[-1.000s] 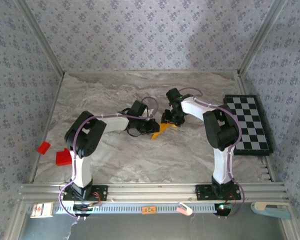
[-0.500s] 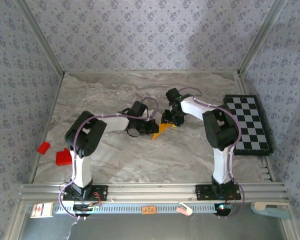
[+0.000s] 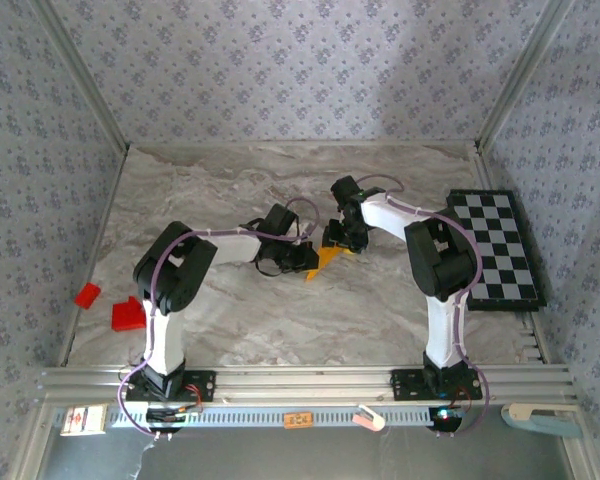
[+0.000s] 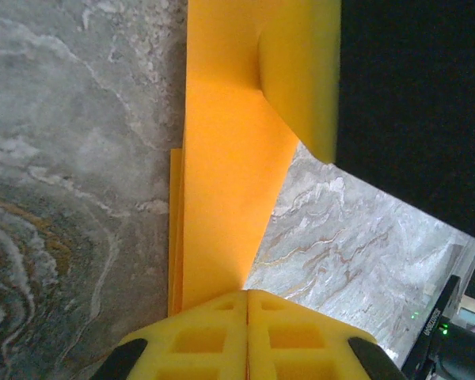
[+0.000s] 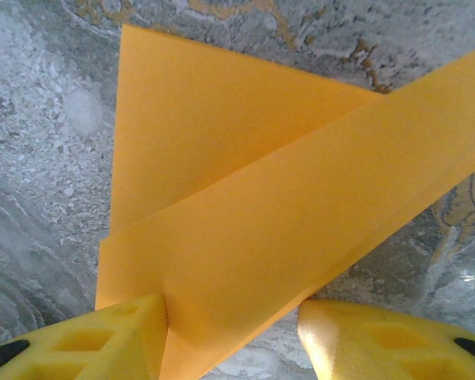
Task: Fold a paper plane with a square sheet of paper (pick it up from the middle)
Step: Fold the wing for the fifth time at the center of the table.
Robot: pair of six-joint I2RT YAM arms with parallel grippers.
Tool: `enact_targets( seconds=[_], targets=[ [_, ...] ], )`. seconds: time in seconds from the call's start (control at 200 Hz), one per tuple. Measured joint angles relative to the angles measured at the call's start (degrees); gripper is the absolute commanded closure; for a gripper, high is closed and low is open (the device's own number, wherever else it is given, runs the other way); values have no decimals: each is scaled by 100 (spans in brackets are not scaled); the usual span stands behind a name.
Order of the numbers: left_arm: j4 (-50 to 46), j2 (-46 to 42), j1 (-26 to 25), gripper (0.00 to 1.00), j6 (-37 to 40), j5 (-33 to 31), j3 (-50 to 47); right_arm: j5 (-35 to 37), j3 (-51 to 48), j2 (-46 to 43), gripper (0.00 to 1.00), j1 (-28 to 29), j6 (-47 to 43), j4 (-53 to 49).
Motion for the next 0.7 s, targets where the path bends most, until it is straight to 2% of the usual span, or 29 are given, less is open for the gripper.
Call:
enact_targets(
  seconds=[0.7],
  targets=[
    [-197, 140, -2, 94, 46, -107, 129, 24, 2, 4, 47, 11, 0, -7]
  ],
)
